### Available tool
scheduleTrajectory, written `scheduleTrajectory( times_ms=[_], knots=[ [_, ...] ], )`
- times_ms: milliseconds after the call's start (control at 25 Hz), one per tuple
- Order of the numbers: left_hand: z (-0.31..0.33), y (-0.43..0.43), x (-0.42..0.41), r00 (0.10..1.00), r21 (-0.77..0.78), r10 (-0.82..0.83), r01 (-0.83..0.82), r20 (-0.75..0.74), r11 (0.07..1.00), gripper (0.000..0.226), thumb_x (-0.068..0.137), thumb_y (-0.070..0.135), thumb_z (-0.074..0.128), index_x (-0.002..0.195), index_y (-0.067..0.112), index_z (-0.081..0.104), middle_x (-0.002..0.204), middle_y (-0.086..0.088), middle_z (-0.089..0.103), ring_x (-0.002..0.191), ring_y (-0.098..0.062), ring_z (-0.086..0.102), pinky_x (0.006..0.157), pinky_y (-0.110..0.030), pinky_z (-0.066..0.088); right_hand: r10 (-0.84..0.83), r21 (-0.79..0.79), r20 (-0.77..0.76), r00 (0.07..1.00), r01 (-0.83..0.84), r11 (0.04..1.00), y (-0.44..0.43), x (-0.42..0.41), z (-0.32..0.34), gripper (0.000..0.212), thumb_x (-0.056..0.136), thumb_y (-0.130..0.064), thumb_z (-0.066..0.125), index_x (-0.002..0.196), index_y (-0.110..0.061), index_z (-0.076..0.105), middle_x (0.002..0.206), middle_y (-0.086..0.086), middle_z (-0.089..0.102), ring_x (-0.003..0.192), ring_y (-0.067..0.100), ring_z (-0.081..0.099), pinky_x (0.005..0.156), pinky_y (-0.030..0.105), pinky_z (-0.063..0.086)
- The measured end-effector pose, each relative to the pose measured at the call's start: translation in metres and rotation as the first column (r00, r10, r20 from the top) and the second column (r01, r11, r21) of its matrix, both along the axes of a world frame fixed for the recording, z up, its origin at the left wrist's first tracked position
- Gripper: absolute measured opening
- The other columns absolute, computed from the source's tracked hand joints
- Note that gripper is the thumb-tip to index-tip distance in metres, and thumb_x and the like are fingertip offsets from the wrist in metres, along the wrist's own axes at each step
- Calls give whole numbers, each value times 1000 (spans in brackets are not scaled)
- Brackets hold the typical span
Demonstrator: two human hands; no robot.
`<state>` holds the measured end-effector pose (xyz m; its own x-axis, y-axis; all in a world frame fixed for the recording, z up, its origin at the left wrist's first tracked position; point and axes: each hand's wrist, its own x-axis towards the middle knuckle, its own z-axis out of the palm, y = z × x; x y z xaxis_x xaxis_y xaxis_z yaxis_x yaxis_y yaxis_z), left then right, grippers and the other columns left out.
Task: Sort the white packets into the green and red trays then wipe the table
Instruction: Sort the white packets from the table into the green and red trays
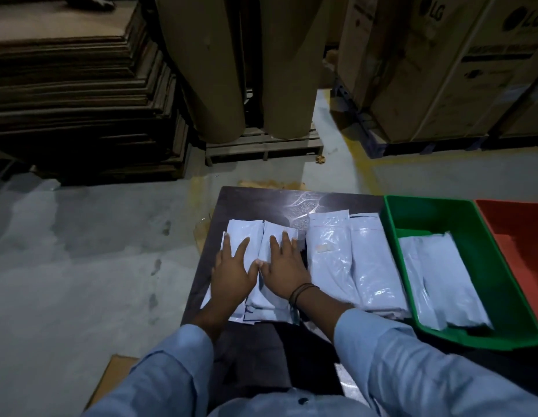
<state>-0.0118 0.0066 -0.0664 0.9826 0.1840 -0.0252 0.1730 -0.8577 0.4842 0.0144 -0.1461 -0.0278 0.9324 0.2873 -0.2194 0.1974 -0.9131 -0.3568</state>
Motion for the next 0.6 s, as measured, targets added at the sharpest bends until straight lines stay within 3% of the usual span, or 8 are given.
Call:
scheduleTrajectory(
  times_ms=[200,440,600],
  knots=[
    [-6,8,0,999,-78,14,-16,-30,997,73,92,69,48,154,42,21,169,1,4,145,-38,34,111,-57,41,-149,57,-179,973,161,985,16,6,-8,74,102,-50,34,158,-16,0,165,14,-12,150,44,-6,122,55,9],
    [-5,11,0,999,-145,20,-14,40,989,65,96,35,58,154,31,30,168,-6,12,143,-37,37,113,-50,40,-136,-17,-169,976,136,991,20,7,-13,77,100,-49,37,158,-19,-5,165,13,-15,150,45,-7,119,57,20],
    [0,9,-1,997,-141,53,-45,51,989,63,96,31,56,154,29,33,166,-6,17,142,-37,38,112,-50,41,-114,-25,-173,978,111,993,19,4,-14,82,98,-52,40,158,-20,-6,164,12,-17,149,45,-8,117,59,23]
  ],
)
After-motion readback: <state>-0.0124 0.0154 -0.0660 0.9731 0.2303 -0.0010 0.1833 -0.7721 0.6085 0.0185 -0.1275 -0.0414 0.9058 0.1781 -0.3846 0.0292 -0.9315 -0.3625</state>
